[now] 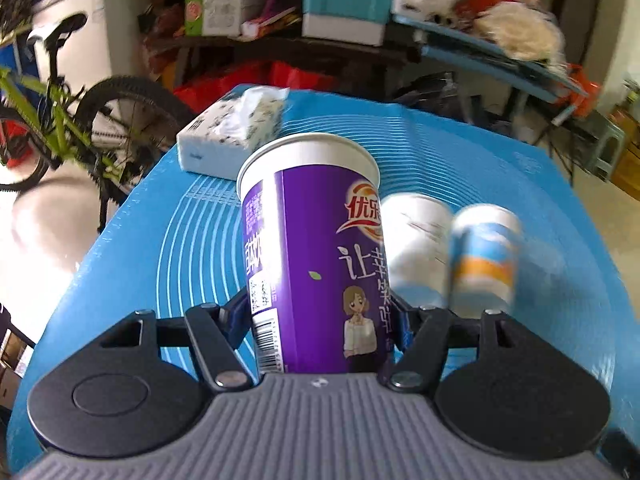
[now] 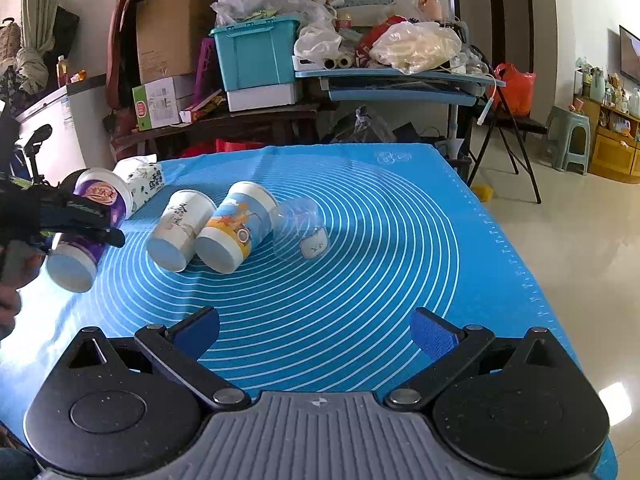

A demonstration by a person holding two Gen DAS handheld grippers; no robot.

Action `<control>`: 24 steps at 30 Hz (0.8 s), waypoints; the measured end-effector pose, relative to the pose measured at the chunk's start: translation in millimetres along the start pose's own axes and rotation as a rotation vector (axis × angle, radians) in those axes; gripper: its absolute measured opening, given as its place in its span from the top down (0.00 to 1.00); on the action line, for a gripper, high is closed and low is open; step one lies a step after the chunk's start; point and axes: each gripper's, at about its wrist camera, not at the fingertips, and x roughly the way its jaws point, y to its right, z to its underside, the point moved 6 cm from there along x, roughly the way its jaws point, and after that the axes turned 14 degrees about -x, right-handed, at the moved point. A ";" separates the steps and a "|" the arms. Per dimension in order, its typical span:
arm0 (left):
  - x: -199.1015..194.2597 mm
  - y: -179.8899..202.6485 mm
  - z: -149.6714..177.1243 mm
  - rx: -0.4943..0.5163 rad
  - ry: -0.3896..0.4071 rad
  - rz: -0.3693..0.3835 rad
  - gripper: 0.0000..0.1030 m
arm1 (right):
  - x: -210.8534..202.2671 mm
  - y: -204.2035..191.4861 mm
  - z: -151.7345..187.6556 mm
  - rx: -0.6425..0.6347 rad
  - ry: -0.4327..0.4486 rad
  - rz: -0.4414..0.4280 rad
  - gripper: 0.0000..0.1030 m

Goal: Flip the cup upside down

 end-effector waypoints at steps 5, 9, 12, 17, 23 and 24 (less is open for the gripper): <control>-27.0 19.5 28.7 0.052 -0.007 0.046 0.35 | -15.9 -0.3 1.1 -0.009 0.013 0.011 0.00; -31.2 32.5 52.2 0.082 -0.029 0.072 0.35 | -26.2 2.6 2.1 -0.030 0.016 0.029 0.00; -27.7 39.4 67.2 0.093 -0.058 0.087 0.35 | -29.9 5.3 5.4 -0.040 0.008 0.037 0.00; -10.9 47.6 86.7 0.104 -0.122 0.095 0.35 | -29.4 9.8 13.1 -0.043 -0.011 0.033 0.00; -1.4 50.7 97.2 0.111 -0.147 0.085 0.35 | -20.6 11.3 19.8 -0.048 -0.038 0.026 0.00; 1.2 50.3 97.6 0.110 -0.153 0.082 0.35 | -19.5 11.0 21.0 -0.049 -0.042 0.024 0.00</control>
